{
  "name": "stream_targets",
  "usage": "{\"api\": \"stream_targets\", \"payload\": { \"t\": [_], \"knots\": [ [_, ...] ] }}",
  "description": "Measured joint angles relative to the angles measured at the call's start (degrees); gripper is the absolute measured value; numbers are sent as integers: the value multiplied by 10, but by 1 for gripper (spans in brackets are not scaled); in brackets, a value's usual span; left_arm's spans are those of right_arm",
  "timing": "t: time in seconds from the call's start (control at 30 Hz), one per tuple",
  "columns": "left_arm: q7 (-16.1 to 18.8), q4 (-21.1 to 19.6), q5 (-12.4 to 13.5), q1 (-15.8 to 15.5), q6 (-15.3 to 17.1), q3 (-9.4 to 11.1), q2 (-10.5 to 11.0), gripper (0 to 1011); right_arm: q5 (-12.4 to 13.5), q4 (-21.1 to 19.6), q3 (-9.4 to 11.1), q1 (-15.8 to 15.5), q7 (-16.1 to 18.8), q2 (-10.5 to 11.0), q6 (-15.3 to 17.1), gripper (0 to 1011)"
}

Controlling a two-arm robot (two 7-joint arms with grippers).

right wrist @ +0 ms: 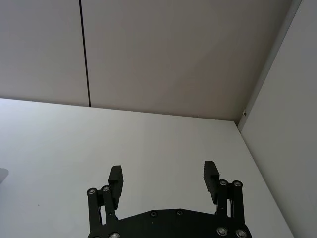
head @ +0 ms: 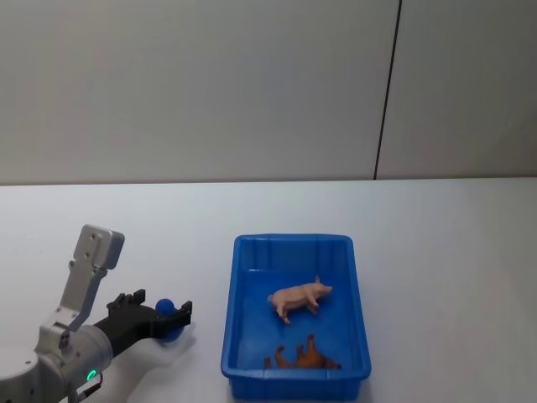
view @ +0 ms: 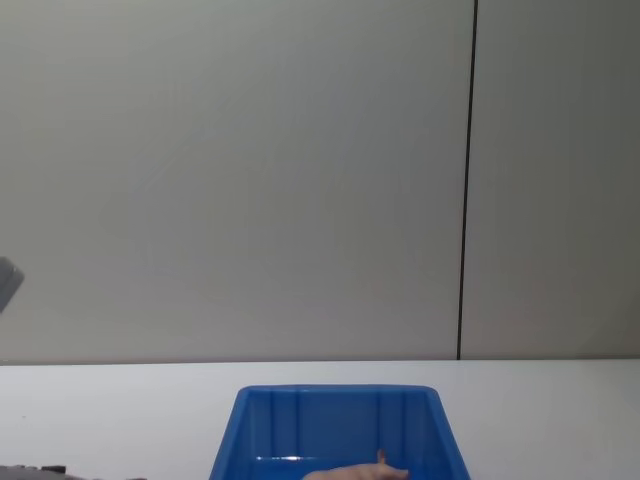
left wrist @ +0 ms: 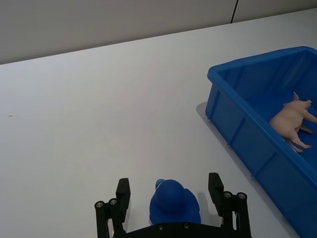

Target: Pick up the two dolls from the table and place them into the box.

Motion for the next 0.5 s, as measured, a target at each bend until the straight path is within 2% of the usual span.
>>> {"api": "stream_targets", "payload": {
  "t": [0.27,0.5],
  "knots": [
    [-13,30,6,-18,-6,4,-15,1001,0,0,0,0,0,0,0,1001],
    [-19,41,7,-26,12,7,-22,1001,0,0,1,-1,-1,1,-1,1001]
  ]
}}
